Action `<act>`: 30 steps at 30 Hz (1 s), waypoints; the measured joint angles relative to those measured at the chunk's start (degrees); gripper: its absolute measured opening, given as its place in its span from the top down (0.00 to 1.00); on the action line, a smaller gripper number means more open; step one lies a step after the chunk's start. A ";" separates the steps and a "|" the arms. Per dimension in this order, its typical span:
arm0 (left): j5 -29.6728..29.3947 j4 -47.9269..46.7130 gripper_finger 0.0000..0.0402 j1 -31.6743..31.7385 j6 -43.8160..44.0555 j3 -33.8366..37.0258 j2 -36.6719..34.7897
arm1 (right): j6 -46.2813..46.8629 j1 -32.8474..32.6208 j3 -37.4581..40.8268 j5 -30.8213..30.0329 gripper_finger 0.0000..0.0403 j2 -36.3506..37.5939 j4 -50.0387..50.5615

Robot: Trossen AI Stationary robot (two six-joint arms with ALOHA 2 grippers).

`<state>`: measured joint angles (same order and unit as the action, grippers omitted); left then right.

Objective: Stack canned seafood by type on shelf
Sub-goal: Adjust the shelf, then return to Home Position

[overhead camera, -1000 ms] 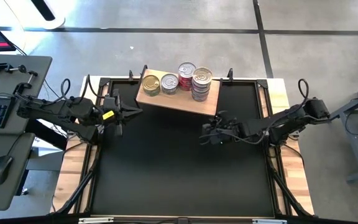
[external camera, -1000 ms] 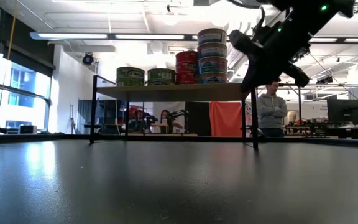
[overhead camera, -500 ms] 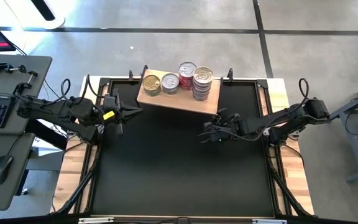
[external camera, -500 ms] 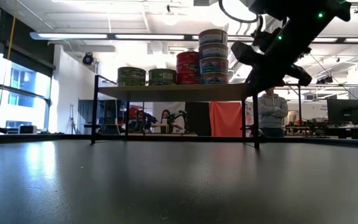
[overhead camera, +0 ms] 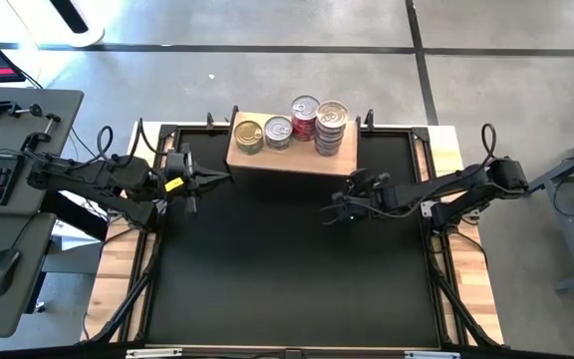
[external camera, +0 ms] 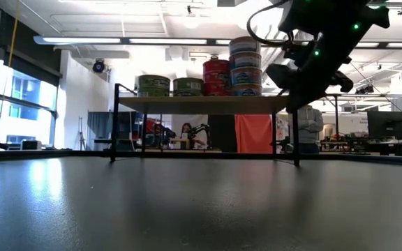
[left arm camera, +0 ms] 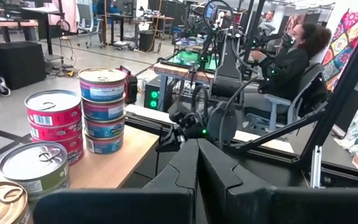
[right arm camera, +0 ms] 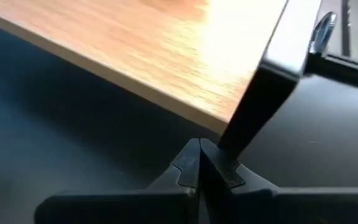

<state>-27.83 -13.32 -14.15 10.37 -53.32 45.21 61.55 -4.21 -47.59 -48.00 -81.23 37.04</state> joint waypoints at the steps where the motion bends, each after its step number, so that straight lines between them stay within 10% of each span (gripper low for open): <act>1: -0.01 0.17 1.00 0.00 0.04 0.00 0.13 | -0.94 0.30 0.00 0.00 1.00 0.00 0.30; 22: -1.25 3.79 1.00 0.00 0.50 0.00 4.89 | -14.68 7.04 0.02 0.86 1.00 0.00 0.57; 30: -1.51 4.42 1.00 1.10 0.02 0.00 4.23 | -17.55 5.27 0.11 11.23 1.00 3.16 -0.36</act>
<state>-29.34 -8.90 -13.05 10.39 -53.32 49.44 43.99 1.06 -47.48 -36.77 -78.07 36.67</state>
